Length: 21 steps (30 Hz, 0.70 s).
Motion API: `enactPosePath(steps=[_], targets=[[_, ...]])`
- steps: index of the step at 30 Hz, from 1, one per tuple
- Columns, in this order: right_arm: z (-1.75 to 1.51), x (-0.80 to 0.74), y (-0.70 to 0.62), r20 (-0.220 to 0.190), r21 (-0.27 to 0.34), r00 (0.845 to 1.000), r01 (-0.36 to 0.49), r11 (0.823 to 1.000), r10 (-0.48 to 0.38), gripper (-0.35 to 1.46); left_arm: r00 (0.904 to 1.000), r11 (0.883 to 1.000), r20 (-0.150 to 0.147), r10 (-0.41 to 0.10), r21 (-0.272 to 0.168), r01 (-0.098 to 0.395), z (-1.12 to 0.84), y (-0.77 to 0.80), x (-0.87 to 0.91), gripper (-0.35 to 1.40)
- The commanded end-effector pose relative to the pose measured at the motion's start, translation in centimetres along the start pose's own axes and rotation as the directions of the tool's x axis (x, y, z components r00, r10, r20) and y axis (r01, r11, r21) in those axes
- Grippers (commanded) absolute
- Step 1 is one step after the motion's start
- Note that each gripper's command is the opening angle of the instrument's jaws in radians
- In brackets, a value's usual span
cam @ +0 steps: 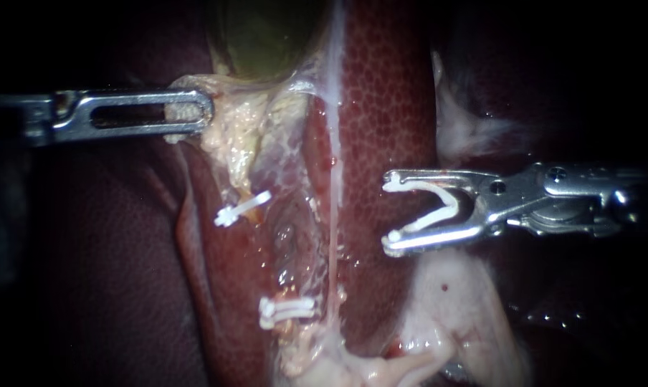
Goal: Clipping first clip right tube
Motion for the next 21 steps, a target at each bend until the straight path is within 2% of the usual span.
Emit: enactPosePath(steps=[1, 4, 7, 11, 21], targets=[[0.01, -0.02, 0.0, 0.0, 0.0, 1.0, 0.001, 1.0, -0.001, 0.6, 1.0, 1.0, 0.0, 0.0, -0.001, 0.0, 0.0, 0.0, 0.0, -0.35], [0.06, -0.1, 0.01, 0.0, 0.001, 1.0, 0.006, 1.0, -0.006, 0.6, 1.0, 1.0, 0.0, 0.0, -0.001, 0.0, 0.0, 0.0, 0.0, -0.35], [0.15, -0.24, 0.04, -0.001, 0.008, 1.0, 0.014, 1.0, -0.014, 0.6, 1.0, 1.0, 0.0, 0.0, -0.001, 0.0, 0.0, 0.0, 0.0, -0.35], [0.31, -0.52, 0.12, 0.04, 0.011, 0.999, 0.002, 1.0, -0.002, 0.6, 1.0, 1.0, 0.0, 0.0, -0.001, 0.0, 0.0, 0.0, 0.0, -0.35], [0.76, -1.4, 0.39, 0.122, 0.029, 0.988, -0.098, 0.995, 0.094, 0.6, 1.0, 1.0, 0.001, 0.0, -0.001, 0.0, 0.0, 0.0, 0.01, -0.35]])
